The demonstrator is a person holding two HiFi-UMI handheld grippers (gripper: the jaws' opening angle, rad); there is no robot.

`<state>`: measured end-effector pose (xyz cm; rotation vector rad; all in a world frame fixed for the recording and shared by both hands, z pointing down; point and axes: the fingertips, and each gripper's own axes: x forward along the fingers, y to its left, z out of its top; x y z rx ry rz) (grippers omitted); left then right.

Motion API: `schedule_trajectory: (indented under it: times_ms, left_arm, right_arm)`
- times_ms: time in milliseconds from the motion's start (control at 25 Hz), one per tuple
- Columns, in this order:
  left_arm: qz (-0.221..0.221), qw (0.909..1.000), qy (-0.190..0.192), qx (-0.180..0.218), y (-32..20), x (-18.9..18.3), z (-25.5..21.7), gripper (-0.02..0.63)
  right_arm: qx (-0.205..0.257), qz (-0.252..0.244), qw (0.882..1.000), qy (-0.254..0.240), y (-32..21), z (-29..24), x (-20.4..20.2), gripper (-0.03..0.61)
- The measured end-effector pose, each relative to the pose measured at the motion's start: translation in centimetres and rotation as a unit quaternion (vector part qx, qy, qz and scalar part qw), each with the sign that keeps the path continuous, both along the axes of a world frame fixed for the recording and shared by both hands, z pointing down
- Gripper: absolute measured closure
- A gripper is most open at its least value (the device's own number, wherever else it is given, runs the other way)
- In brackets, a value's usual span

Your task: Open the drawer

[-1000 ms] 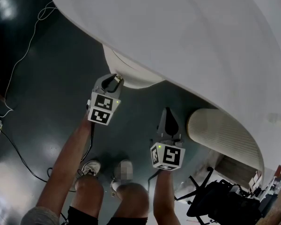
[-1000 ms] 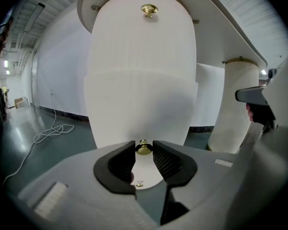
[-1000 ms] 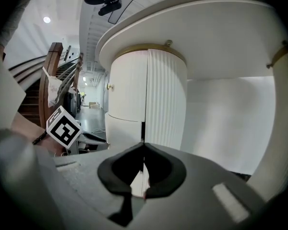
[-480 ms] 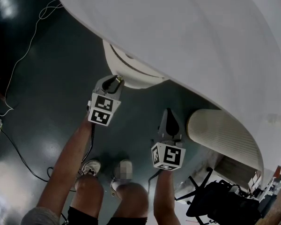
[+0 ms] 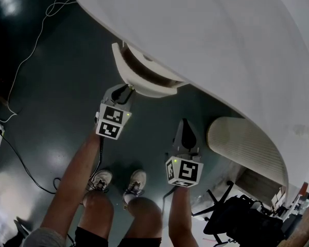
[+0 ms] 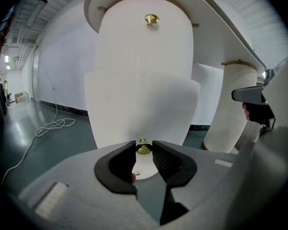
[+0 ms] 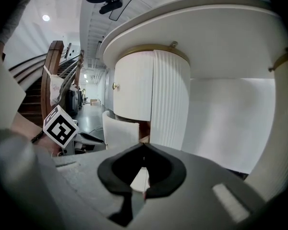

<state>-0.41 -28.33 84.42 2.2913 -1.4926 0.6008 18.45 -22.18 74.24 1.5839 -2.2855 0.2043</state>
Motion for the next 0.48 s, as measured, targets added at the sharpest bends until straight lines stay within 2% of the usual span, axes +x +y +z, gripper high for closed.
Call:
schedule_trajectory:
  times_ms: [480]
  left_arm:
    - [0.000, 0.9998, -0.002, -0.022, 3.4, -1.3, 0.1, 0.499]
  right_arm:
    - [-0.011, -0.003, 1.000, 0.006, 1.7, -0.8, -0.9, 0.575]
